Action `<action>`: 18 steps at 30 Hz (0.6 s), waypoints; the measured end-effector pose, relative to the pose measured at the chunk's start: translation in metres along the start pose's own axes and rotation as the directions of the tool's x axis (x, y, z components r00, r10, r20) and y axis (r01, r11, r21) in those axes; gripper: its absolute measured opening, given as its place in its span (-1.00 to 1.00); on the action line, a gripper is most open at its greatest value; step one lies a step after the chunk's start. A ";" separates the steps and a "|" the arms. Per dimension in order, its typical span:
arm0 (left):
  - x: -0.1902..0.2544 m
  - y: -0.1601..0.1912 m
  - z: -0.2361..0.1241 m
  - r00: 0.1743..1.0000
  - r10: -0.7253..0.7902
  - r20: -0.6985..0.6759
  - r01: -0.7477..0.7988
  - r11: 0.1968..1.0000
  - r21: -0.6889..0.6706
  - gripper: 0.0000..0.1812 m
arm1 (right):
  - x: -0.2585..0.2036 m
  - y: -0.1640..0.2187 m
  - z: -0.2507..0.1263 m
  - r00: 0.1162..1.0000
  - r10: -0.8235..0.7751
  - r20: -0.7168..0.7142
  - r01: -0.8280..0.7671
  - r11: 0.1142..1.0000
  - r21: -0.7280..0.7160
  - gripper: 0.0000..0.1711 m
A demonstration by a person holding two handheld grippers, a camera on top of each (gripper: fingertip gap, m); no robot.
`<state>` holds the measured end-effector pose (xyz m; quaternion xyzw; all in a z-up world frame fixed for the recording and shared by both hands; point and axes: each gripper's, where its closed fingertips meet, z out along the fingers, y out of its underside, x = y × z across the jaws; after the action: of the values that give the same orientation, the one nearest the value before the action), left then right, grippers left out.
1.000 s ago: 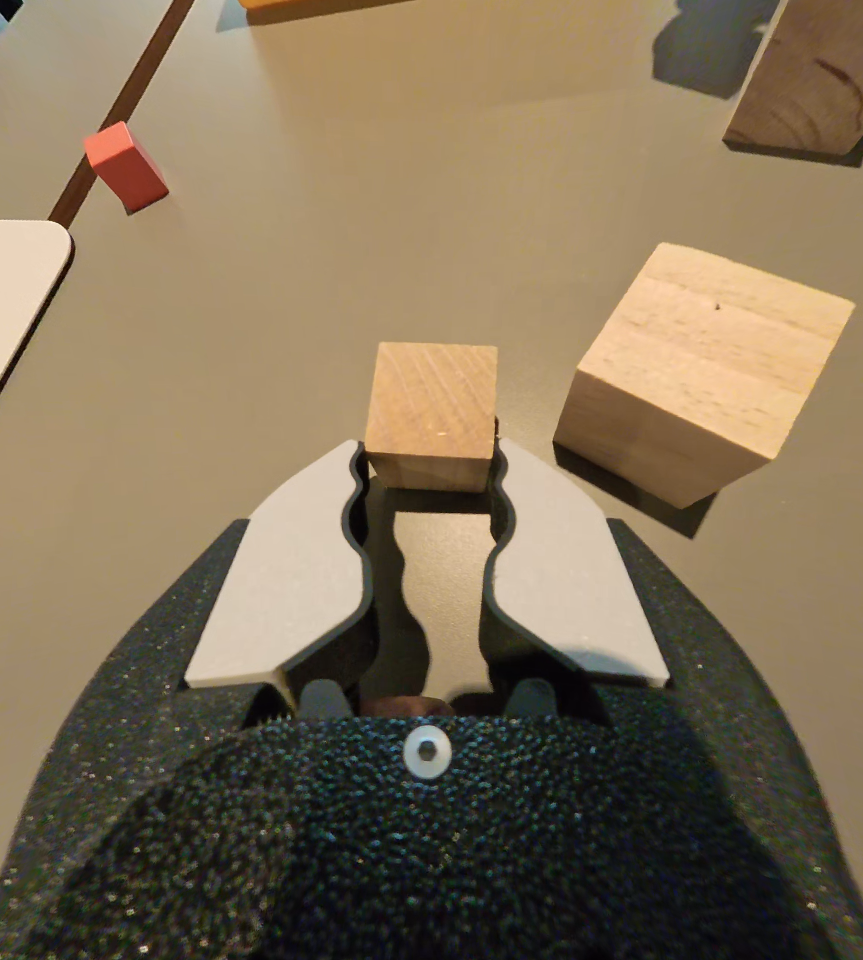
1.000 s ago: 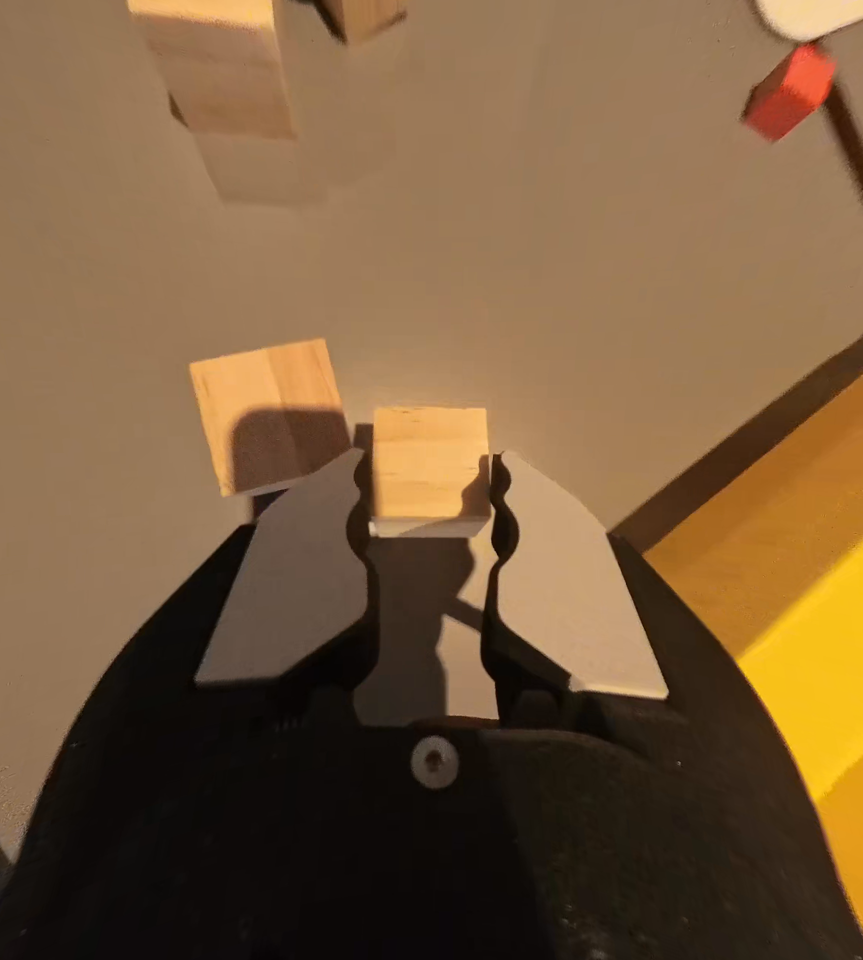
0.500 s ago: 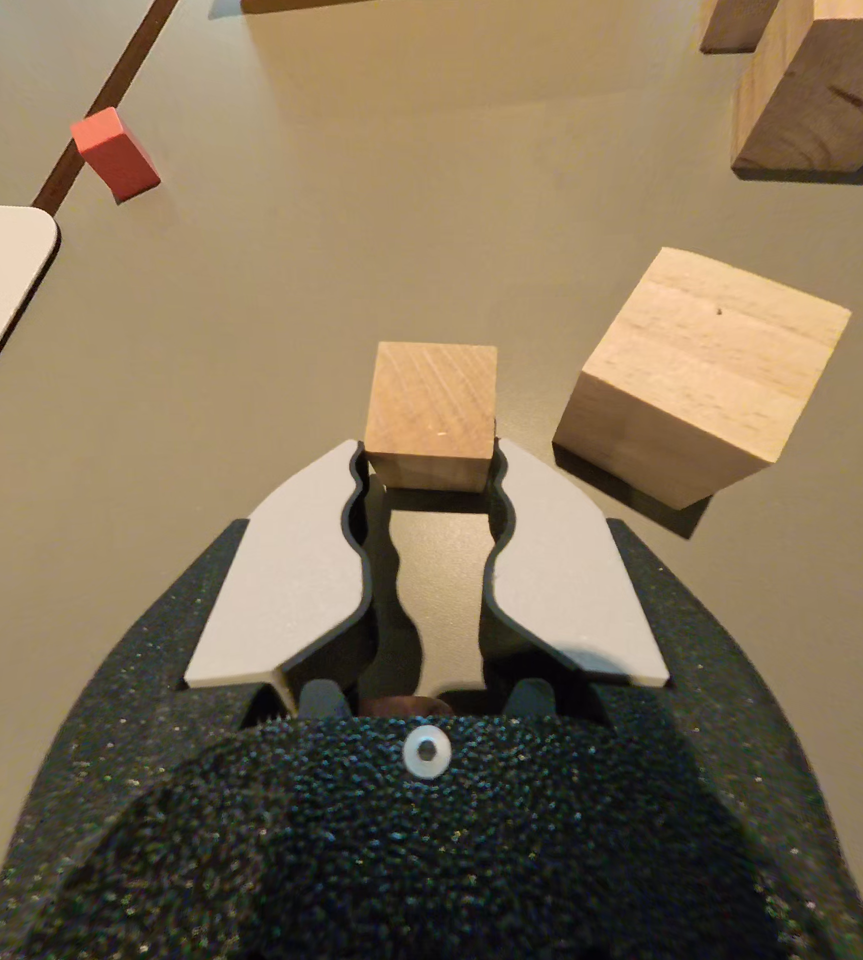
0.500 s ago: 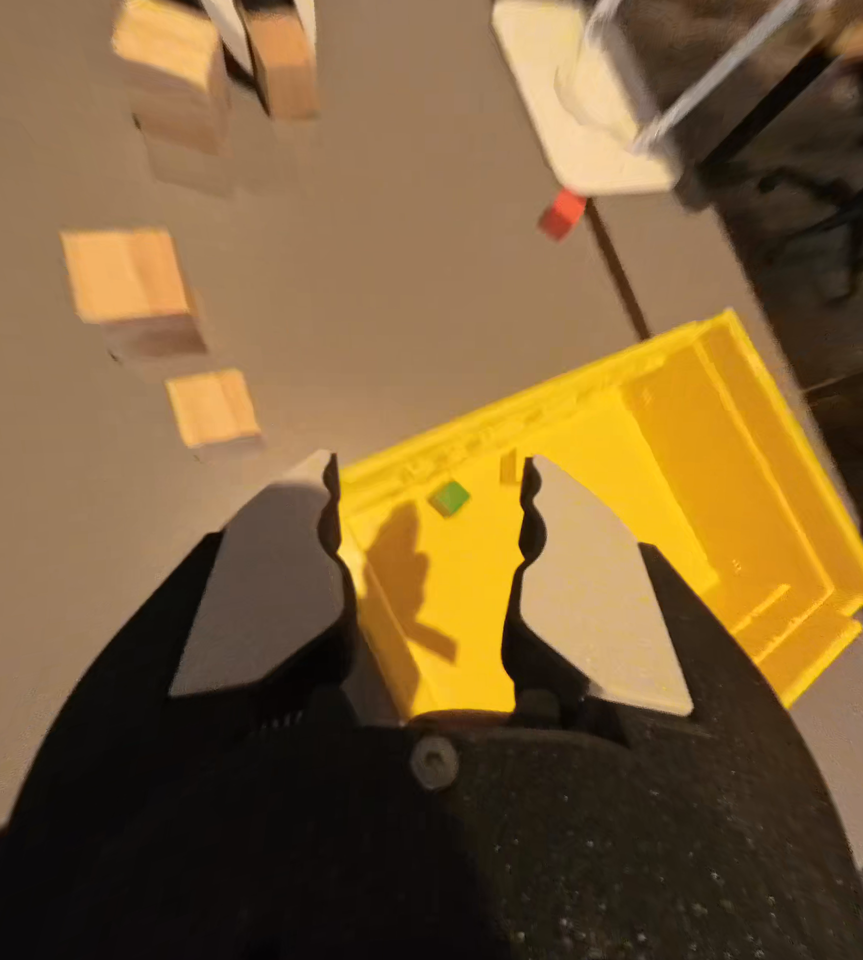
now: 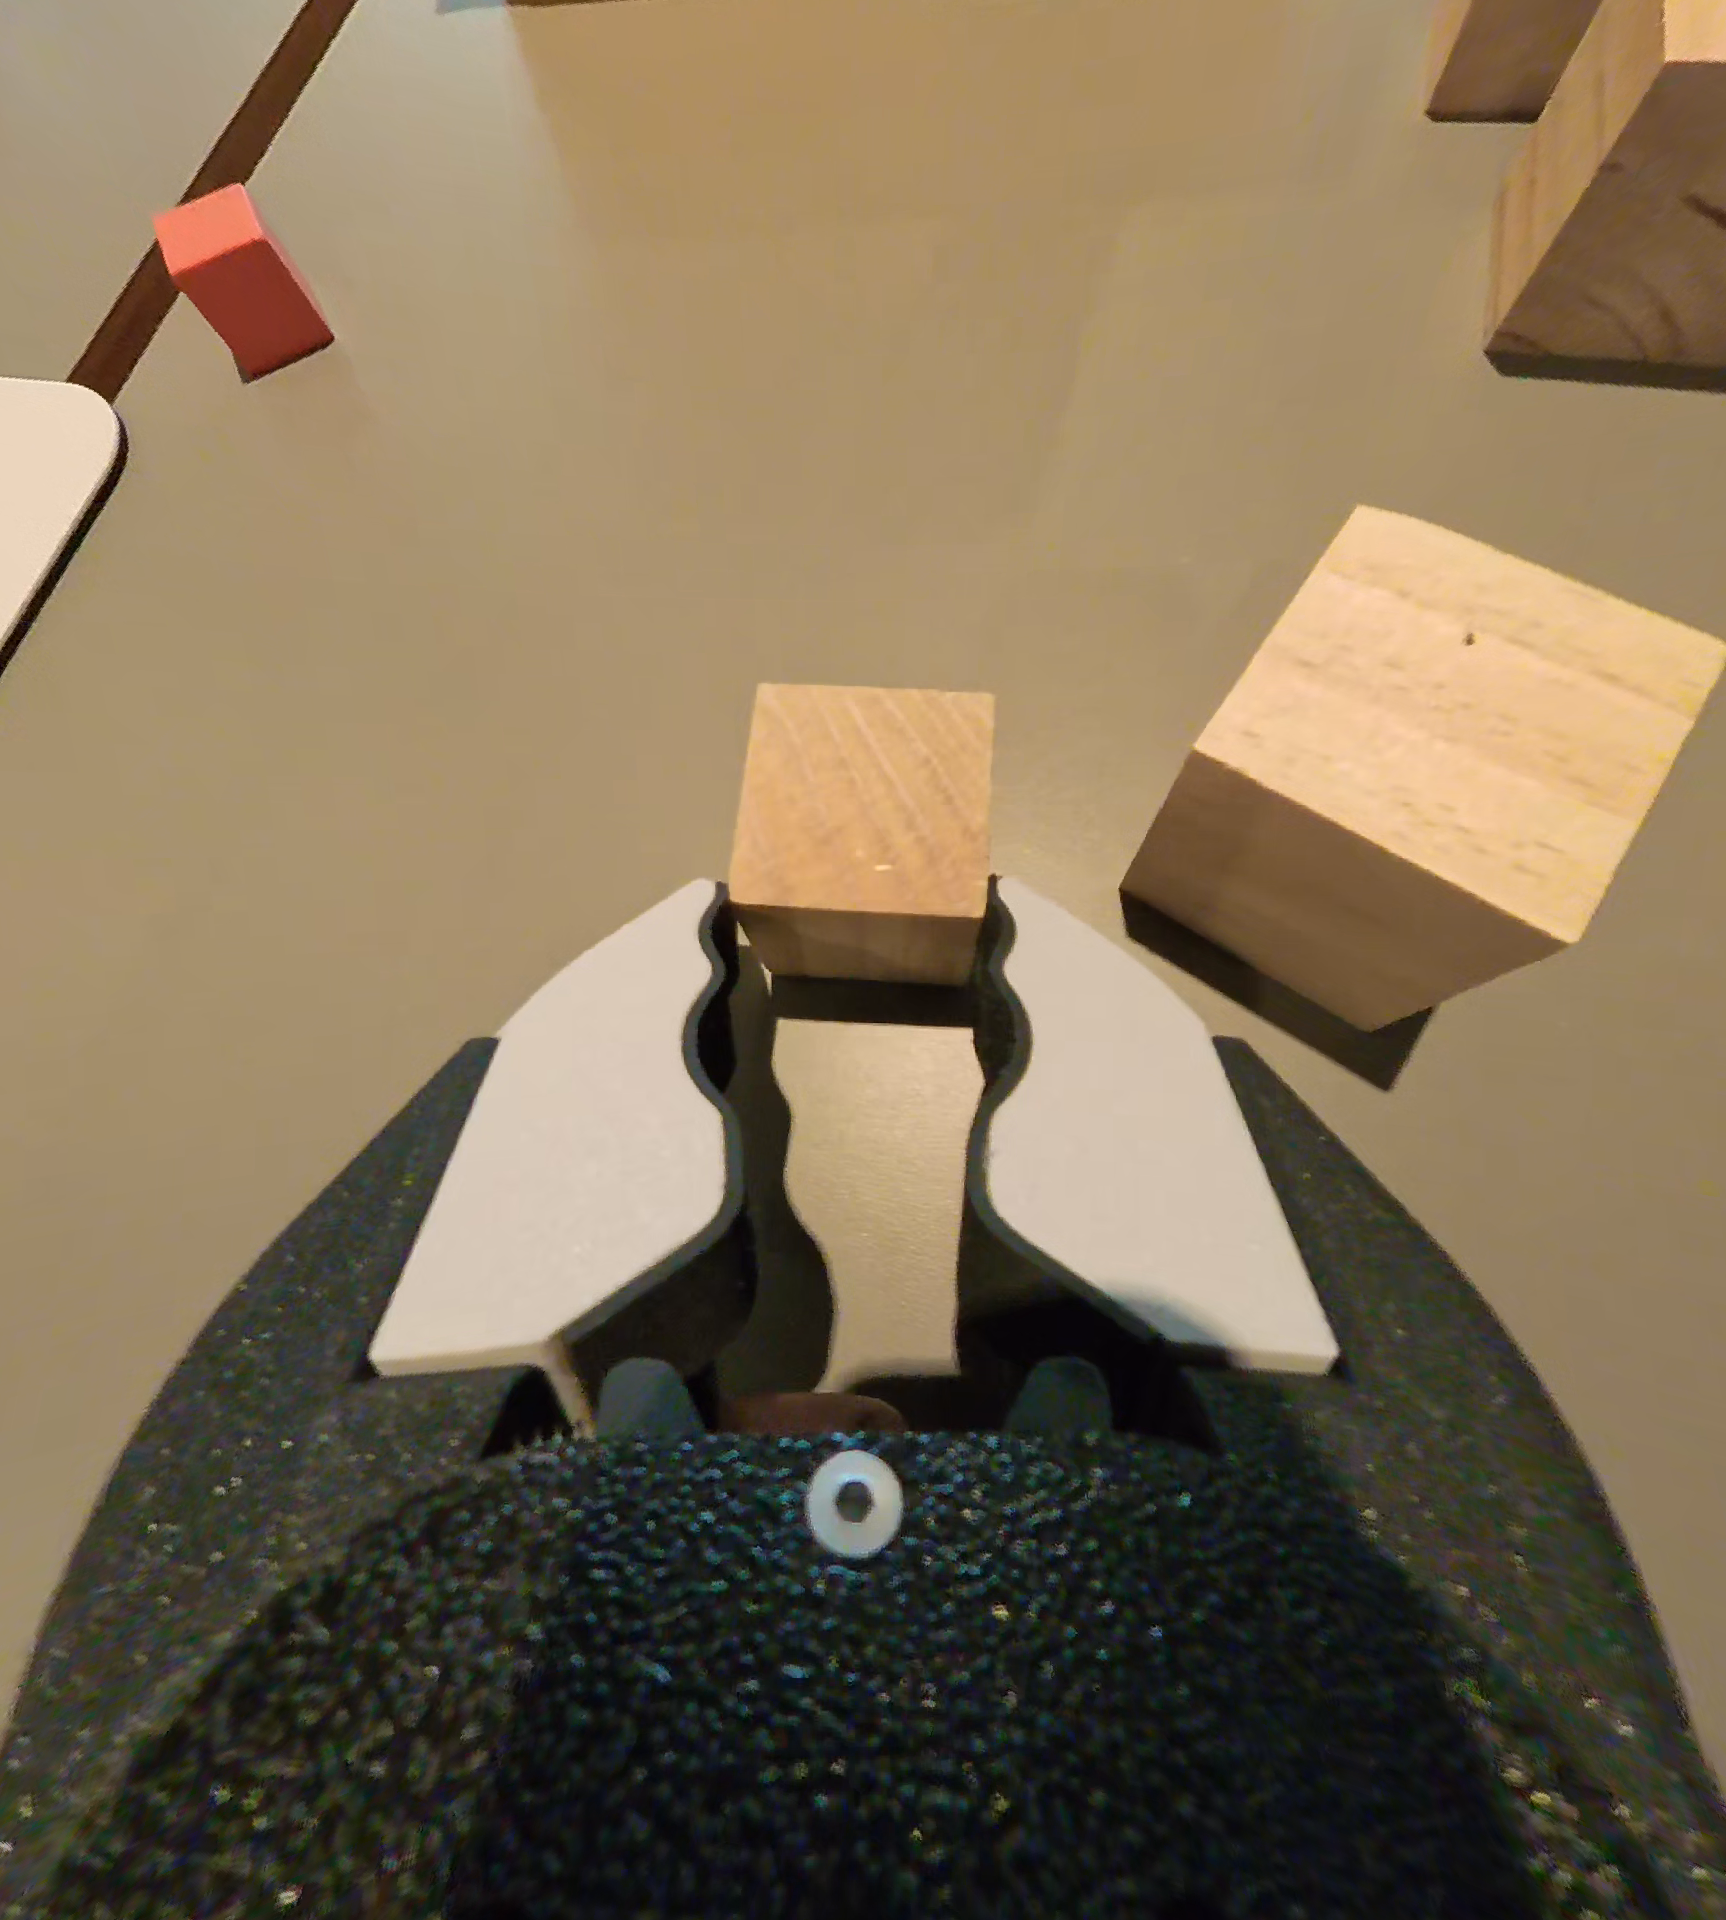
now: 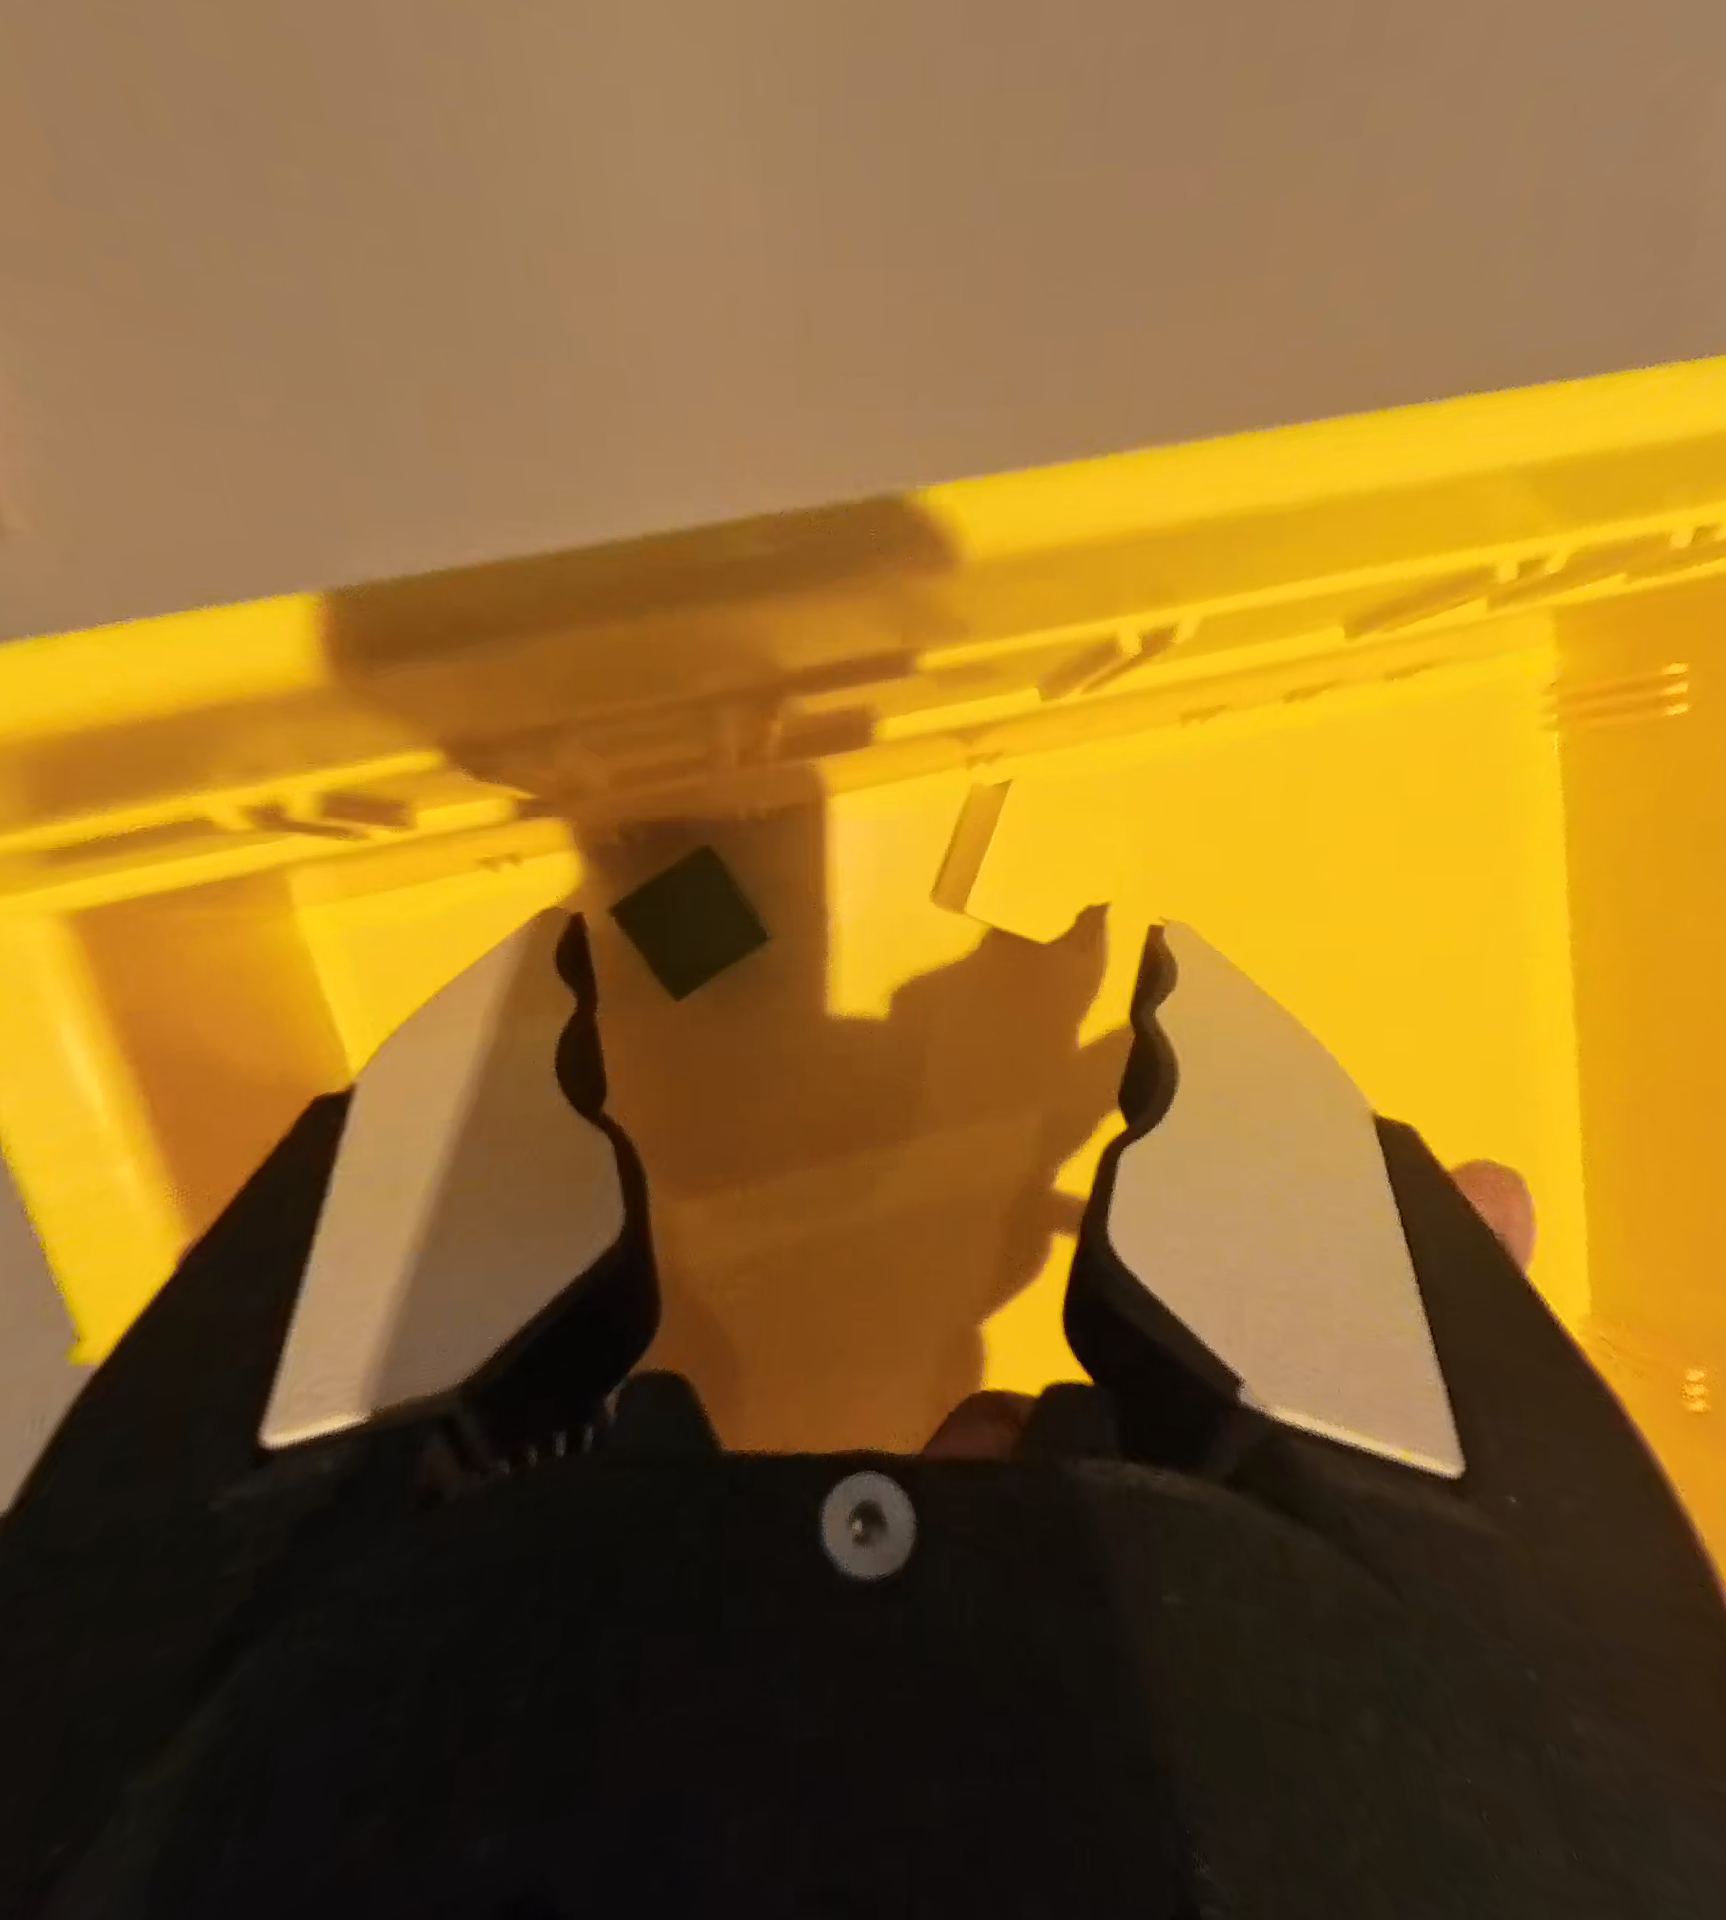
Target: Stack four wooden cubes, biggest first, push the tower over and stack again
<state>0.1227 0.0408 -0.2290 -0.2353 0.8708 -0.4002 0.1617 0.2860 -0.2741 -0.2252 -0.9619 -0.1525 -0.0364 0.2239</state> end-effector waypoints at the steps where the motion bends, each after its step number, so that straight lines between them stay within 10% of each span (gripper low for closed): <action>1: 0.000 0.000 0.000 1.000 -0.003 -0.003 0.003 1.000 -0.001 -0.51 | 0.003 0.002 0.003 1.000 -0.006 -0.010 0.006 1.000 -0.015 0.19; 18: 0.000 0.000 0.000 1.000 -0.001 -0.001 0.001 1.000 0.000 -0.51 | 0.016 0.002 0.016 0.998 0.067 0.010 -0.067 0.997 -0.030 -0.39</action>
<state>0.1225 0.0407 -0.2291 -0.2352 0.8709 -0.4004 0.1610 0.3020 -0.2639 -0.2379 -0.9699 -0.1207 -0.0256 0.2100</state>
